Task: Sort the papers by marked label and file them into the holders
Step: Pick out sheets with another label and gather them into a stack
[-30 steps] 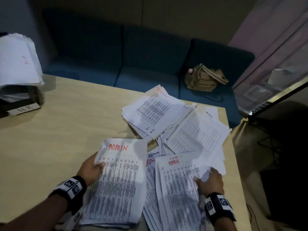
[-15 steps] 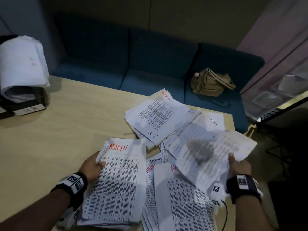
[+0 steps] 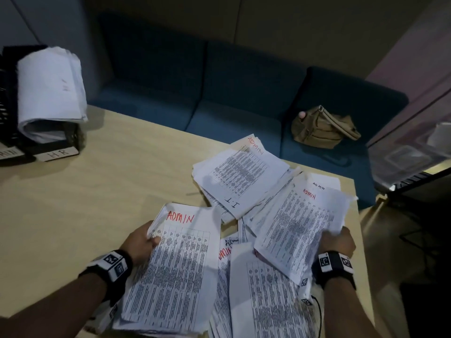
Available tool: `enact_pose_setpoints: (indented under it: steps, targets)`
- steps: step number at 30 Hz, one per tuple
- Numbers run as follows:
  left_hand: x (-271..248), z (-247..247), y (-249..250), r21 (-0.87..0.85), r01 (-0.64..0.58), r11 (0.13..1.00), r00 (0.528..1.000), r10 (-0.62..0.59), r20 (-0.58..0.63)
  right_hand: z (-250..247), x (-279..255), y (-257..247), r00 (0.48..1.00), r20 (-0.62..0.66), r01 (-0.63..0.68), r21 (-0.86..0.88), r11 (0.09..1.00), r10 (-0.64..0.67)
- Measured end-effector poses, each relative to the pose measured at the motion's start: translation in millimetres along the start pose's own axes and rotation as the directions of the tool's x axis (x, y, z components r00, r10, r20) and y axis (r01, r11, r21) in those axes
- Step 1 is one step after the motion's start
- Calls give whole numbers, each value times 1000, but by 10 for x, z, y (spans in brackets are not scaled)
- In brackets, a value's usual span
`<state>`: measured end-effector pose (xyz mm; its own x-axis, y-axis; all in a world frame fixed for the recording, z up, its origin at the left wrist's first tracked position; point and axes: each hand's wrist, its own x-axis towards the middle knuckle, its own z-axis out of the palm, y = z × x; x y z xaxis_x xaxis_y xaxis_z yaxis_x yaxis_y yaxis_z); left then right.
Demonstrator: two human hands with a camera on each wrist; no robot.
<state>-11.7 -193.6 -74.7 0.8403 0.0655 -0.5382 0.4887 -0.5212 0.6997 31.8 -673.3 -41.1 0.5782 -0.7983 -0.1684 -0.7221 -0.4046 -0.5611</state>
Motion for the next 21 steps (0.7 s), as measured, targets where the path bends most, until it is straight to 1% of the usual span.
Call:
enact_pose_setpoints:
  steps: [2, 3, 7, 10, 13, 15, 17, 19, 20, 21]
  targets:
    - [-6, -1, 18, 6, -6, 1000, 1000, 6, 5, -75, -36, -23, 997, -54, 51, 75, 996, -47]
    - [-11, -1, 29, 17, -13, 1000, 1000, 13, 5, -111, -58, -37, 996, -76, 62, 148, 987, -51]
    - [-24, -10, 55, 6, -34, 999, 999, 34, 14, -297, -233, -151, 980, -180, 150, 384, 911, -85]
    - [-32, -30, 50, 14, -39, 999, 999, 38, 29, -458, -413, -262, 958, -239, 267, 545, 795, -158]
    - [-57, -46, 68, 20, -31, 999, 999, 30, 34, -628, -508, -422, 905, -359, 413, 619, 668, -226]
    - [-67, -39, 79, 6, -16, 1000, 1000, 16, 23, -795, -597, -573, 881, -416, 465, 669, 579, -226]
    - [-103, -45, 110, -23, 10, 1000, 1000, -10, -7, -954, -724, -728, 860, -432, 508, 675, 534, -273]
    - [-142, -71, 95, -59, 34, 998, 999, -36, -33, -1034, -834, -798, 846, -399, 530, 698, 482, -354]
    - [-159, -86, 80, -86, 42, 995, 998, -46, -40, -1027, -880, -801, 852, -349, 514, 705, 489, -391]
    - [-184, -103, 67, -117, 54, 992, 997, -61, -50, -969, -933, -786, 869, -272, 478, 683, 553, -414]
